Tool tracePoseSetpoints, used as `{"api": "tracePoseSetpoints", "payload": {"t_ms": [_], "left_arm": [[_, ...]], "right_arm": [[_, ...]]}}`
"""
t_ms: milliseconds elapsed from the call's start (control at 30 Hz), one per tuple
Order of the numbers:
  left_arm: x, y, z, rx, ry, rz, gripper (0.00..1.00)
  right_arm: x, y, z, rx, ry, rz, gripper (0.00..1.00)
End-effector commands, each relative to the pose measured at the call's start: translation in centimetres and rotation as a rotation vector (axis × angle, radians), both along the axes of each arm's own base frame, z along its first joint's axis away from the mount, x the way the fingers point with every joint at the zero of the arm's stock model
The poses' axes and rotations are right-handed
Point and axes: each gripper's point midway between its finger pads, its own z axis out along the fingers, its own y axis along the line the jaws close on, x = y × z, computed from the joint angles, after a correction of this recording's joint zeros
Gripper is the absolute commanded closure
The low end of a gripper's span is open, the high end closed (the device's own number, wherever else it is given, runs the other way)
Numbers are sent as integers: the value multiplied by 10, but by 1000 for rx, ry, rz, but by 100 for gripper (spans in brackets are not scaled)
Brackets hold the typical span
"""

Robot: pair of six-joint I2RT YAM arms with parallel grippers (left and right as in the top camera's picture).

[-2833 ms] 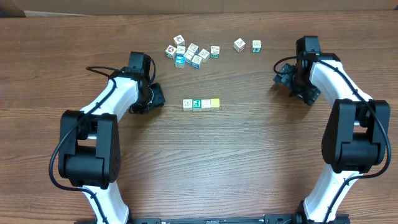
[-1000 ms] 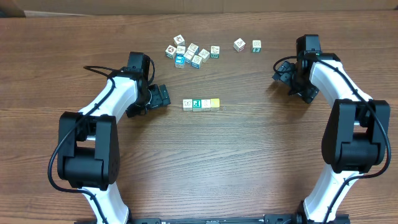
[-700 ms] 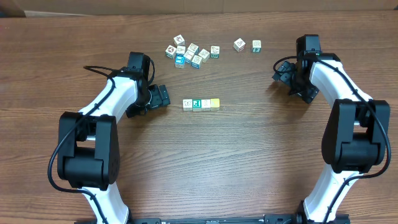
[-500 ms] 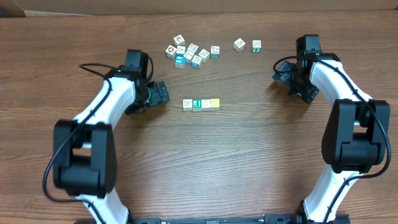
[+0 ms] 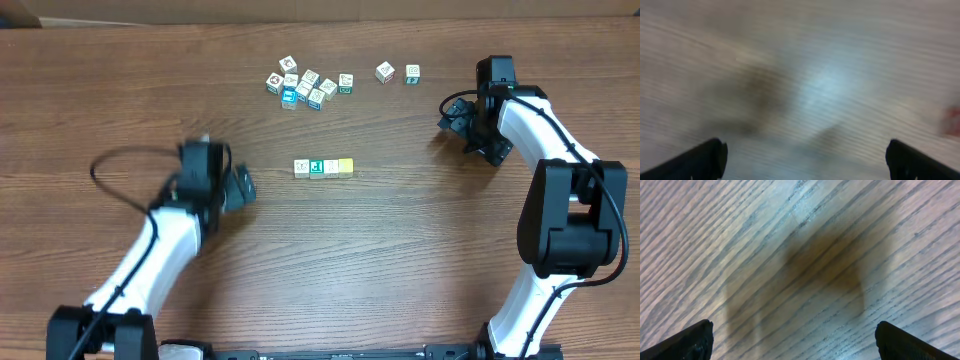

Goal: Form a horizontal line

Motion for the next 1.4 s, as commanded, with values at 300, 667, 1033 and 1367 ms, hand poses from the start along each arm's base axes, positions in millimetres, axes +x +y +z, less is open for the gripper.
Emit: {"api": "tracePoseSetpoints", "payload": {"t_ms": [300, 667, 1033, 1367], "left_arm": [[-50, 31, -11, 105, -74, 71, 0], [-54, 37, -28, 120, -160, 94, 1], [-78, 39, -42, 82, -322, 110, 0], [-87, 42, -34, 102, -364, 101, 0]], "right_arm": [[2, 1, 7, -1, -19, -3, 0], [2, 1, 7, -1, -19, -3, 0], [2, 1, 7, -1, -19, -3, 0], [2, 1, 7, -1, -19, -3, 0]]}}
